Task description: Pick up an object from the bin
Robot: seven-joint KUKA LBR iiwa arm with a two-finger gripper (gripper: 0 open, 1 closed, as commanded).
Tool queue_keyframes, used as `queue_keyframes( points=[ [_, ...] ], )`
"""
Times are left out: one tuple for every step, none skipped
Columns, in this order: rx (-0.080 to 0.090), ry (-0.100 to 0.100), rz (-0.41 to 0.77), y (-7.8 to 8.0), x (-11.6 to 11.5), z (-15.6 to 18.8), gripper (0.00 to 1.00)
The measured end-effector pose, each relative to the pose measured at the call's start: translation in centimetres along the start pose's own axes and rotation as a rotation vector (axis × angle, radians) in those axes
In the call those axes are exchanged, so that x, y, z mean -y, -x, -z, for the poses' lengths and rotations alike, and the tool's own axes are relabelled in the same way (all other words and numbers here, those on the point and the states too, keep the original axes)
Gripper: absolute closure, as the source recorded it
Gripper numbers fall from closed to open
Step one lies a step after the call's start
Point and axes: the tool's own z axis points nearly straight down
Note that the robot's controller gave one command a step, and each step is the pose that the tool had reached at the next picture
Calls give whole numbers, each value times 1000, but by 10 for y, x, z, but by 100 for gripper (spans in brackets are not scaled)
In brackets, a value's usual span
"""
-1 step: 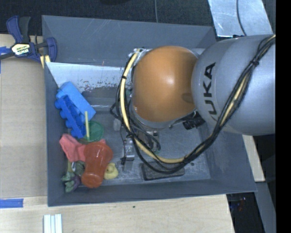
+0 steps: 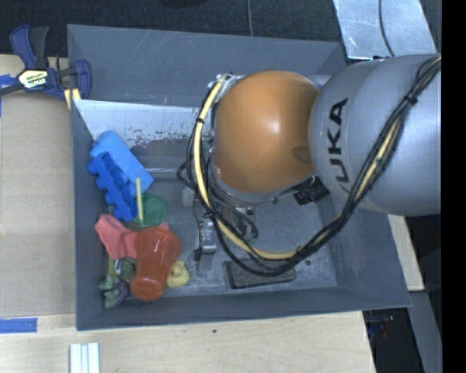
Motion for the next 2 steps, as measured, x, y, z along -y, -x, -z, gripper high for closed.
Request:
queue_keyframes(
  points=[
    [2, 0, 159, 4, -25, -60, 0],
    [8, 0, 425, 18, -60, -73, 0]
  ],
)
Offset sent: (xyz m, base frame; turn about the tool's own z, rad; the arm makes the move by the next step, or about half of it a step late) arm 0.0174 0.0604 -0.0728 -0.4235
